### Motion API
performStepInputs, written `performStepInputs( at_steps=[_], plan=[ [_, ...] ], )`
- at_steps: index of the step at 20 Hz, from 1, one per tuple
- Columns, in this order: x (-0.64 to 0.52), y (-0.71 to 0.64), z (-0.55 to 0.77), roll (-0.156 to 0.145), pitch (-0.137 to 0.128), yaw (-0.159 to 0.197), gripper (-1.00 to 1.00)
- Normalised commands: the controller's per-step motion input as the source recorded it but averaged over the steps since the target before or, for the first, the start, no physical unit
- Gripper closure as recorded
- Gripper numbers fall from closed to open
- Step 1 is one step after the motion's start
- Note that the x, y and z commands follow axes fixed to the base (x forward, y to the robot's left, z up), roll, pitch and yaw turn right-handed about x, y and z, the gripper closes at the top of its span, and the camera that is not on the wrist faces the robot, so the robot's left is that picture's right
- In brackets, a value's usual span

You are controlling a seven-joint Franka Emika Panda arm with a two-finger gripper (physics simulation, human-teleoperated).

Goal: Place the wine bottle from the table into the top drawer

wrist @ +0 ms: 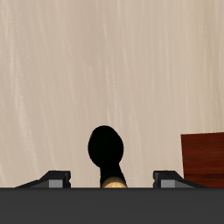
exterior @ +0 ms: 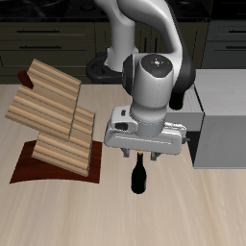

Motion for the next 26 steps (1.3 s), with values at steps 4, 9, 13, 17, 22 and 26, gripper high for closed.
performStepInputs(
  at_steps=[4, 9, 13, 17, 22, 26],
  plan=[
    [-0.03, -0.03, -0.07, -0.007, 0.012, -0.002, 1.0],
    [-0.07, -0.03, 0.05, 0.008, -0.014, 0.011, 1.0],
    [-0.07, -0.05, 0.18, -0.007, -0.023, -0.006, 1.0],
    [-0.11, 0.0, 0.43, 0.0, -0.041, 0.018, 1.0],
    [-0.12, -0.03, 0.42, -0.014, -0.054, 0.006, 1.0],
    [-0.04, -0.07, 0.38, -0.009, -0.051, 0.001, 1.0]
  ],
)
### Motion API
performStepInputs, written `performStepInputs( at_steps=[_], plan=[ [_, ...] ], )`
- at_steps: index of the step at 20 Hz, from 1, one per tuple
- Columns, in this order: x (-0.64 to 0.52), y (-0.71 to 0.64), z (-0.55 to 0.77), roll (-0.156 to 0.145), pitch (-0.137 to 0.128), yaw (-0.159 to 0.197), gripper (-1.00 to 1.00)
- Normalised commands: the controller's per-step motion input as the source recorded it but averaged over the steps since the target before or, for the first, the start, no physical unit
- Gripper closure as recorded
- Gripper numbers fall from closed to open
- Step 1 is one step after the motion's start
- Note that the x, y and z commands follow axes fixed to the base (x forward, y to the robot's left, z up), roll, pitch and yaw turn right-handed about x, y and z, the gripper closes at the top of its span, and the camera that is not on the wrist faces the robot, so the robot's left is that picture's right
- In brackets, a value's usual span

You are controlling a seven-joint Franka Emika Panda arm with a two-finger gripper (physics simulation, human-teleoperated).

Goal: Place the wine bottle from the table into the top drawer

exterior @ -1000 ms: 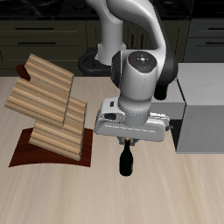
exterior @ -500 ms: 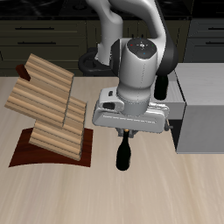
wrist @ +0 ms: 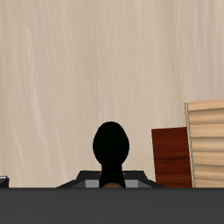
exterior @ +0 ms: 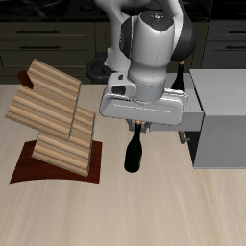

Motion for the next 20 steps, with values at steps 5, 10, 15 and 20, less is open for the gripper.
performStepInputs(
  at_steps=[5, 10, 15, 20],
  plan=[
    [-0.01, -0.09, 0.49, -0.03, -0.061, -0.015, 1.0],
    [-0.21, 0.03, 0.53, 0.008, -0.072, -0.011, 1.0],
    [-0.16, 0.01, 0.33, 0.0, -0.041, -0.009, 1.0],
    [-0.18, -0.03, 0.4, 0.011, -0.06, -0.001, 1.0]
  ],
)
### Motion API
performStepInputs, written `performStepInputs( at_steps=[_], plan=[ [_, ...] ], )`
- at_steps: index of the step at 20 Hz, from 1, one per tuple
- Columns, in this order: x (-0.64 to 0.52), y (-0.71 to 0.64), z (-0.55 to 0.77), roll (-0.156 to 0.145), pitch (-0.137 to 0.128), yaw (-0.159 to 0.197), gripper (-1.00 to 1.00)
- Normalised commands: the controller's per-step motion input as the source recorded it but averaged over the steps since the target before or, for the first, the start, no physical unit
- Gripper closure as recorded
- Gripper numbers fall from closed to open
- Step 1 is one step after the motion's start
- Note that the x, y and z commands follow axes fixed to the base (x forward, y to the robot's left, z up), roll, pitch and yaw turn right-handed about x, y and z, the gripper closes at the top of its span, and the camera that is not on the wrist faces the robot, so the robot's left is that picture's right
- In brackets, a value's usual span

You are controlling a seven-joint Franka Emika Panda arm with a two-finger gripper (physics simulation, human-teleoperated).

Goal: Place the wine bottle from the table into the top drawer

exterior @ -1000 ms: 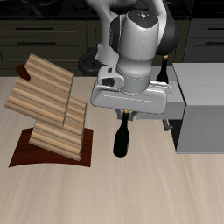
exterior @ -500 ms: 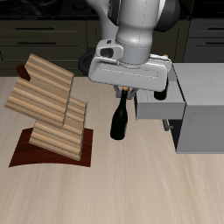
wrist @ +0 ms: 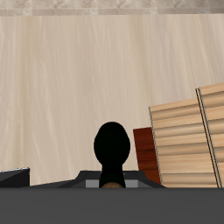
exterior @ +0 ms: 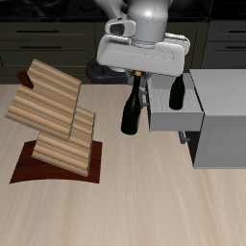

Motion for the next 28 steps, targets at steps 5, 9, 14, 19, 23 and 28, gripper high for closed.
performStepInputs(
  at_steps=[5, 9, 14, 19, 23, 28],
  plan=[
    [-0.23, -0.07, 0.42, -0.012, -0.056, -0.003, 1.0],
    [-0.23, -0.06, 0.37, -0.01, -0.053, -0.009, 1.0],
    [-0.17, -0.08, 0.22, -0.008, -0.04, 0.008, 1.0],
    [-0.11, -0.02, 0.23, -0.004, -0.021, -0.017, 1.0],
    [-0.12, 0.01, 0.24, -0.006, -0.037, 0.015, 1.0],
    [-0.24, 0.0, 0.15, 0.004, -0.019, -0.005, 1.0]
  ],
)
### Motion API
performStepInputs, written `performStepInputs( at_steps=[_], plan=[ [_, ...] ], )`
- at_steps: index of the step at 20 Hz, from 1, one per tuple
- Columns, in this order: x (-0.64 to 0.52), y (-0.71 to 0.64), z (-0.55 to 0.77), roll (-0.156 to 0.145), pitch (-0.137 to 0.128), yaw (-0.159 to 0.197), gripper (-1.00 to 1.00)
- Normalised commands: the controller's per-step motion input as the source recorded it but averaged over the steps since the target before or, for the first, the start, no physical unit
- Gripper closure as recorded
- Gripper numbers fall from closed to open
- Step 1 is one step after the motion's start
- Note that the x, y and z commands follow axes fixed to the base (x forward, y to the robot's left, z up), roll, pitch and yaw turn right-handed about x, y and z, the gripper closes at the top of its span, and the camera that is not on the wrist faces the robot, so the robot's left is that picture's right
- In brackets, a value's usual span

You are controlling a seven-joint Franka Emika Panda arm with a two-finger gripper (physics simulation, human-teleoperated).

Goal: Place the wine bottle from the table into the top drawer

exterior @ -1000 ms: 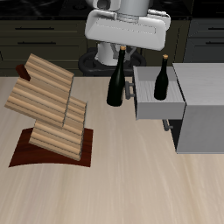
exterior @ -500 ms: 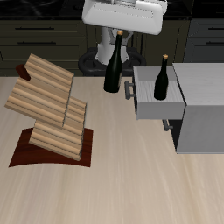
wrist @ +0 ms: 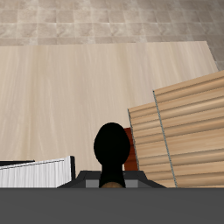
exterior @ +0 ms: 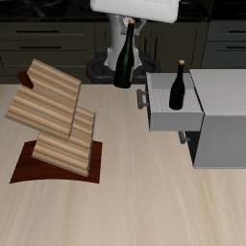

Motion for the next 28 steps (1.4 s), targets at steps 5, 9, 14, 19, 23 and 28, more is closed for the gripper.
performStepInputs(
  at_steps=[5, 9, 14, 19, 23, 28],
  plan=[
    [-0.31, -0.05, 0.02, 0.006, 0.012, -0.008, 1.0],
    [-0.33, -0.19, 0.07, -0.047, 0.0, -0.021, 1.0],
    [-0.36, -0.15, 0.14, -0.04, -0.047, 0.006, 1.0],
    [-0.21, -0.09, 0.04, -0.012, 0.001, -0.002, 1.0],
    [-0.34, -0.06, 0.11, -0.015, -0.01, -0.015, 1.0],
    [-0.34, 0.02, 0.03, 0.012, -0.019, 0.01, 1.0]
  ],
)
